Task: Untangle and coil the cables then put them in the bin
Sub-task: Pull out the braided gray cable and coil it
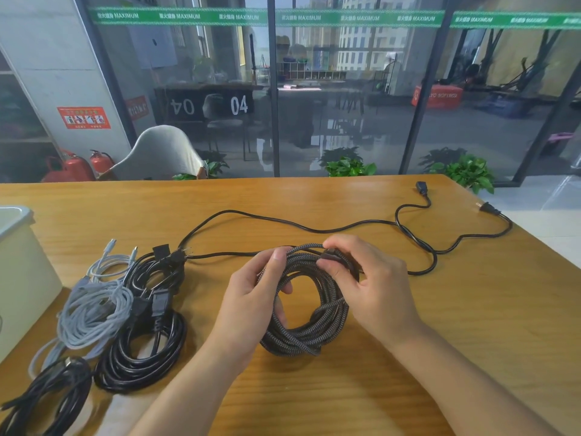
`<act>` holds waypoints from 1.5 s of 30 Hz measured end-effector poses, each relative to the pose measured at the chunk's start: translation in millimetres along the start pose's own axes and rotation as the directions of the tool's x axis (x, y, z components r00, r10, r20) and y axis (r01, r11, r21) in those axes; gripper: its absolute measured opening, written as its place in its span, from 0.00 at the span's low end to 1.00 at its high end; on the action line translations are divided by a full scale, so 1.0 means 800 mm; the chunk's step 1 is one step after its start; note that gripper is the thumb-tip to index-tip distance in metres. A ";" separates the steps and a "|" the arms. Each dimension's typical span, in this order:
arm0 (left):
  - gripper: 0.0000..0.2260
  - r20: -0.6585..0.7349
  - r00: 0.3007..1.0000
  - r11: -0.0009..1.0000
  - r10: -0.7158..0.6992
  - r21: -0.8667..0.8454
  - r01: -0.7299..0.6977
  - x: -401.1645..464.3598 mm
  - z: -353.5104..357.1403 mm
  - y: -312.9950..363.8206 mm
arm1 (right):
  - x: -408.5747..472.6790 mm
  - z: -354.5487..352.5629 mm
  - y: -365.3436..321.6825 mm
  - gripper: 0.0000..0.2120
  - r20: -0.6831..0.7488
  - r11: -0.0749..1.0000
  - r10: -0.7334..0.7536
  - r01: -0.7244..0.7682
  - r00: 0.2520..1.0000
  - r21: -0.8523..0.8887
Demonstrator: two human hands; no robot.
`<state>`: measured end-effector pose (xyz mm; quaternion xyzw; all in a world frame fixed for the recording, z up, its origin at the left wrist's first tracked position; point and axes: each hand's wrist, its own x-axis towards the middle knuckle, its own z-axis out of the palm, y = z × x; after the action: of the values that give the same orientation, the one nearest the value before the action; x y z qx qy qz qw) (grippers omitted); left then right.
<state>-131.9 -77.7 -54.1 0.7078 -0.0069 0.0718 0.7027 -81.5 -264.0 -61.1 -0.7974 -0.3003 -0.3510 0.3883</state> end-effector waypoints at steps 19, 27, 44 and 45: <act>0.15 -0.015 0.999 0.987 0.032 -0.158 -0.034 0.001 0.001 -0.008 | -0.004 0.013 -0.019 0.19 0.389 0.486 0.451 -0.586 0.803 0.648; 0.20 0.093 0.996 0.998 -0.016 -0.052 0.020 -0.004 0.010 -0.017 | -0.009 0.021 -0.007 0.15 0.255 0.583 0.569 -0.603 0.781 0.544; 0.16 -0.012 0.999 0.986 0.051 0.160 -0.048 0.009 -0.001 -0.039 | -0.010 0.024 0.001 0.14 0.431 0.359 0.650 -0.753 0.625 0.551; 0.17 -0.007 0.998 0.981 0.061 0.186 -0.059 0.008 -0.002 -0.039 | -0.009 0.023 -0.001 0.14 0.442 0.345 0.653 -0.761 0.615 0.550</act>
<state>-122.0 -75.4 -84.2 0.7694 -0.0172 0.0979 0.6310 -80.5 -250.0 -74.6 -0.6608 -0.0599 0.0513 0.7464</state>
